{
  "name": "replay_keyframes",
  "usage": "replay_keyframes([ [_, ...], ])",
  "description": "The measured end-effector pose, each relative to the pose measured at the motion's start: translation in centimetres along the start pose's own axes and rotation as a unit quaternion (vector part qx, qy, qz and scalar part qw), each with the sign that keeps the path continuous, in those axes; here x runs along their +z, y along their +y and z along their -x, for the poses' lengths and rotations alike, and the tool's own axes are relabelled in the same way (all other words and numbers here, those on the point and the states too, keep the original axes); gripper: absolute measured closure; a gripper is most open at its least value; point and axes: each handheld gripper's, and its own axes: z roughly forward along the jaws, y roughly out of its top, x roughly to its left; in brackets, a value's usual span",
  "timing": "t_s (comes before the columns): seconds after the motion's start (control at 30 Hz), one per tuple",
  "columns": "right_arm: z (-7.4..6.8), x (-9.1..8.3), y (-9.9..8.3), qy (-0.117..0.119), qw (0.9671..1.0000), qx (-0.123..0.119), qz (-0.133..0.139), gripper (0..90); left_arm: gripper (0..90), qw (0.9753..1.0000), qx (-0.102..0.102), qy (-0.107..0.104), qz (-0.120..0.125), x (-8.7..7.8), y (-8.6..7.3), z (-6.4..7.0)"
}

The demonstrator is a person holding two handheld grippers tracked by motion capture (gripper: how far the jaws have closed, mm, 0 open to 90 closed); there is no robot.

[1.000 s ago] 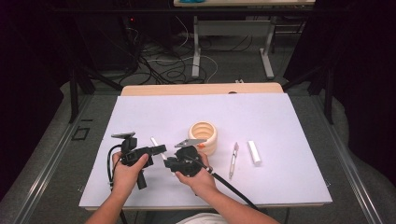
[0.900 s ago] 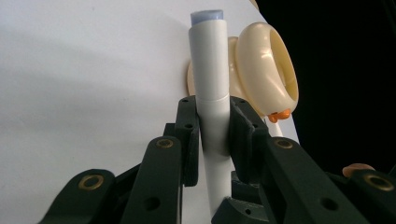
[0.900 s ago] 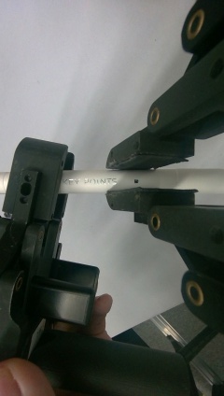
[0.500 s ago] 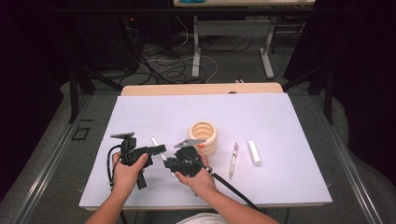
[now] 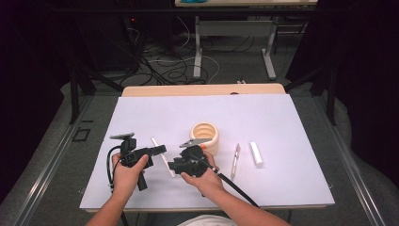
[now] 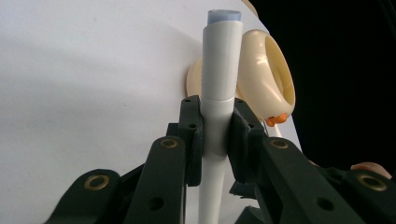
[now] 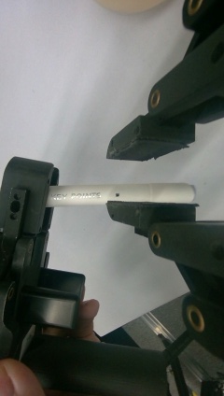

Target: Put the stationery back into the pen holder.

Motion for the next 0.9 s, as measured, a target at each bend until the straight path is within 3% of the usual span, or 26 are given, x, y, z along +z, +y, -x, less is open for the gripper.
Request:
replay_keyframes([
  [0.1,0.1,-0.3,0.0,-0.003,1.0,-0.009,0.002,63.3,78.0,1.0,0.002,0.003,0.007,0.1,-0.1,0.0],
  [0.17,0.1,-0.8,0.0,-0.007,0.9998,-0.008,-0.016,60.4,78.0,1.0,0.004,0.004,0.0,-0.1,0.0,0.0],
  [0.27,0.2,-1.2,-0.1,-0.012,0.9996,-0.014,-0.019,56.8,78.0,0.9999,0.007,0.006,0.01,0.0,0.0,0.2],
  [0.33,0.4,-1.5,-0.2,-0.014,0.9997,-0.017,-0.014,54.4,78.0,0.9998,0.015,0.01,0.012,0.0,0.0,0.2],
  [0.43,0.7,-2.1,-0.3,-0.022,0.999,-0.02,-0.033,51.0,78.0,0.9993,0.032,0.014,0.01,-0.2,0.1,0.4],
  [0.53,1.1,-2.6,-0.7,-0.032,0.9986,-0.022,-0.035,48.7,78.0,0.9985,0.048,0.019,0.018,-0.1,0.1,0.7],
  [0.73,2.4,-4.2,-1.4,-0.044,0.9982,-0.013,-0.04,42.7,78.0,0.9963,0.079,0.028,0.017,-0.2,0.2,1.3],
  [0.77,2.7,-4.6,-1.4,-0.046,0.9977,-0.009,-0.049,41.9,78.0,0.9965,0.076,0.029,0.019,-0.1,0.2,1.4],
  [0.8,2.9,-4.7,-1.6,-0.046,0.9982,-0.005,-0.038,40.7,78.0,0.9964,0.078,0.03,0.018,-0.1,0.2,1.5],
  [0.9,3.8,-5.6,-1.8,-0.051,0.998,0.003,-0.039,36.6,78.0,0.995,0.089,0.035,0.029,0.1,0.2,1.7],
])
